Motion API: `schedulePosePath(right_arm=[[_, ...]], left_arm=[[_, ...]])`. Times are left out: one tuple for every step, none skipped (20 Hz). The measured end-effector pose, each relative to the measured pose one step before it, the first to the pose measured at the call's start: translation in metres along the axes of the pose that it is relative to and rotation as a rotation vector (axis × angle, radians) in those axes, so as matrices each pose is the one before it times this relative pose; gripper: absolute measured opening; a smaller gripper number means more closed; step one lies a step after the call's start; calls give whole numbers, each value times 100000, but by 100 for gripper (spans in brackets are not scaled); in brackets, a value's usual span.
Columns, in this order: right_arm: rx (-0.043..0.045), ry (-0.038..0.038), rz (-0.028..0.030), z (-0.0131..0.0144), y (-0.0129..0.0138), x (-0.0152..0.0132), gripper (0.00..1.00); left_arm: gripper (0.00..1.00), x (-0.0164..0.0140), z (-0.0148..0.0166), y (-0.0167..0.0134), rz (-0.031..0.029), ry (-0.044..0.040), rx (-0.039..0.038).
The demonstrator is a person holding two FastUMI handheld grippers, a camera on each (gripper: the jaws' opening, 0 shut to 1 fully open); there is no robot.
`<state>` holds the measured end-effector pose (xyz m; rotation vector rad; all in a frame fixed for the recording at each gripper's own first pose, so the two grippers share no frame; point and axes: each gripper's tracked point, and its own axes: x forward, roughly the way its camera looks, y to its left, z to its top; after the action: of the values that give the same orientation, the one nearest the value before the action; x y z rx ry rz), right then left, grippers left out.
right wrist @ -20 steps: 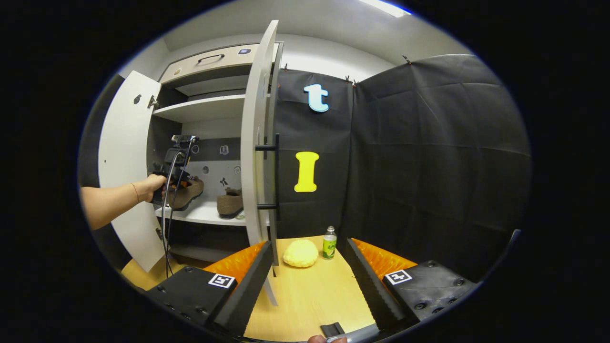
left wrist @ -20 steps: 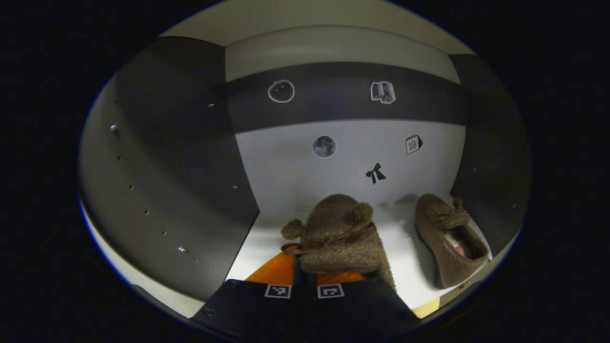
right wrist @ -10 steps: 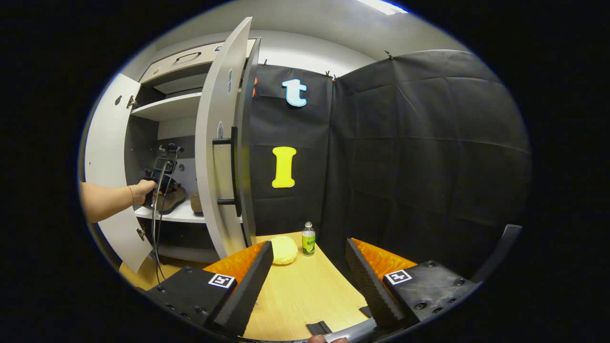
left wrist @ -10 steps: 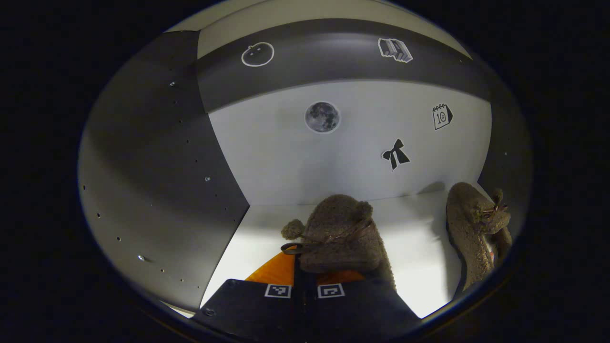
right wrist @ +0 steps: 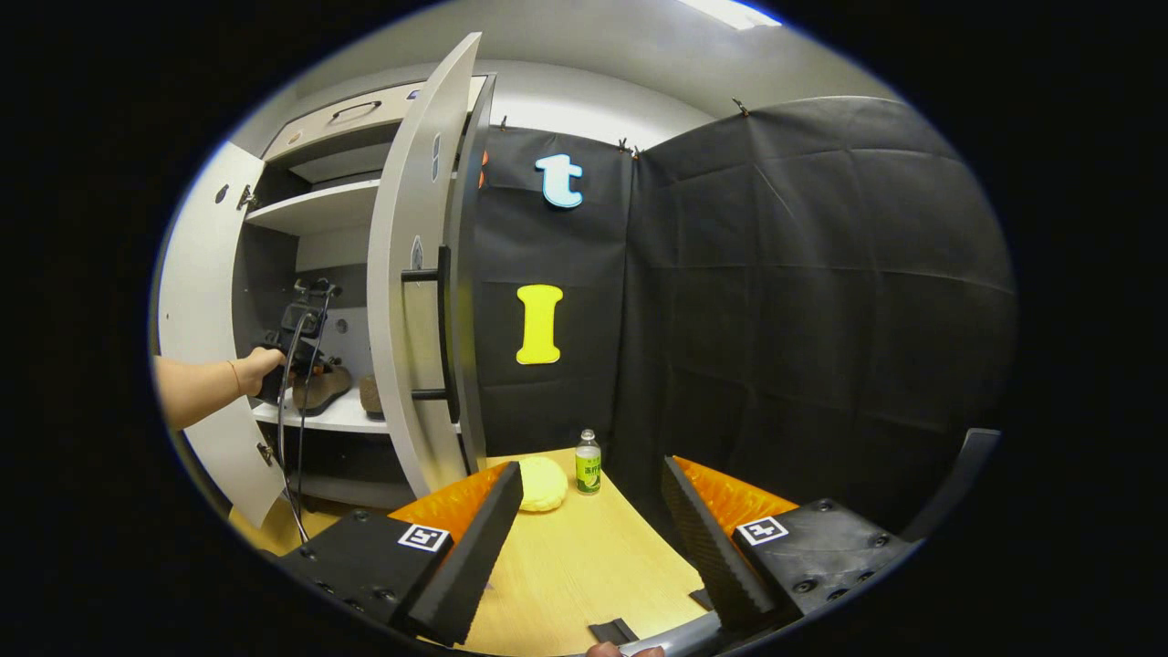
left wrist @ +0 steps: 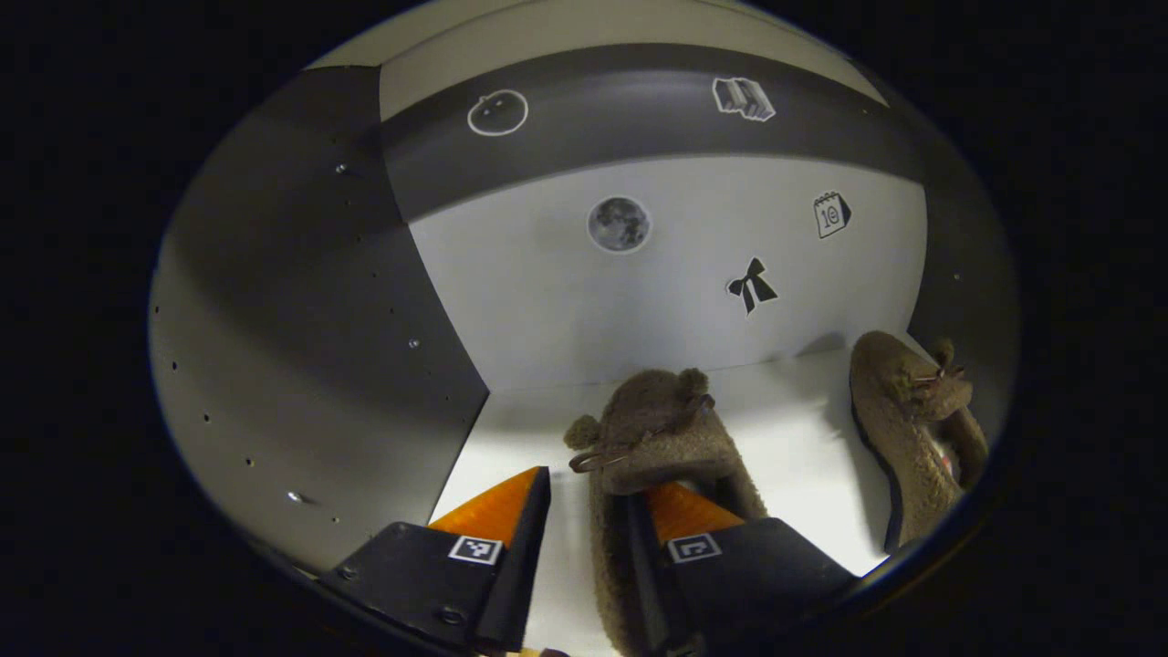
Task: Grab one shoe with the right hand and put it into the shoe cabinet, grab the other shoe with the left hand and put it into the shoe cabinet; then close the right door with the right hand and the left door with the left hand.
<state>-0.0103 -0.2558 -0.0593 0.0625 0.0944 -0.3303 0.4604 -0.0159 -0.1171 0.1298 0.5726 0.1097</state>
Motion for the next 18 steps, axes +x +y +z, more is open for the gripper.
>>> schedulePosePath(right_arm=[[281,-24,293,21,-9,-120,98],[193,123,54,-34,-55,-29,98],[426,-66,101,68,22,-52,98],[573,-168,604,83,108,-91,98],[465,308,537,-21,102,-33,98],[432,-100,493,24,68,-72,98],[397,-379,739,215,203,-73,98],[271,-495,793,189,173,-152,98],[-1,-498,749,249,226,-116,98],[-29,-476,731,223,115,-112,98],[335,-257,472,215,94,-119,98],[373,-246,640,189,121,-125,98],[289,-353,201,296,12,40,98],[574,-334,-2,214,-41,27,98],[1180,-181,309,275,32,89,98],[1536,-91,42,296,19,8,98],[1371,-295,202,319,31,159,98],[1140,-239,256,307,-38,202,98]], left_arm=[[60,-618,69,132,-973,-1287,-1255],[64,-698,41,91,-765,-1487,-1330],[74,-776,125,249,-319,-2079,-1892],[79,-851,2,-187,-1561,-1925,-2274],[91,-957,-65,-76,-1275,-1934,-2249],[96,-1058,-58,-169,-1415,-2680,-1237],[96,-951,14,-132,-621,-2525,27],[97,-947,-67,54,118,-1874,1199],[97,-1014,38,70,420,-1633,1323],[97,-1239,114,-169,-195,-2124,711],[97,-1338,338,-208,-683,-2447,61],[97,-1374,242,-303,-1211,-1843,-150],[97,-1481,377,-319,-1121,-2342,-18],[97,-1523,479,-352,-1399,-2507,299],[96,-1662,485,-300,-757,-2643,410],[97,-1597,600,-421,-1026,-2851,189],[97,-1796,589,-425,-1100,-3019,-348],[97,-1848,562,-450,-988,-2699,-414]])
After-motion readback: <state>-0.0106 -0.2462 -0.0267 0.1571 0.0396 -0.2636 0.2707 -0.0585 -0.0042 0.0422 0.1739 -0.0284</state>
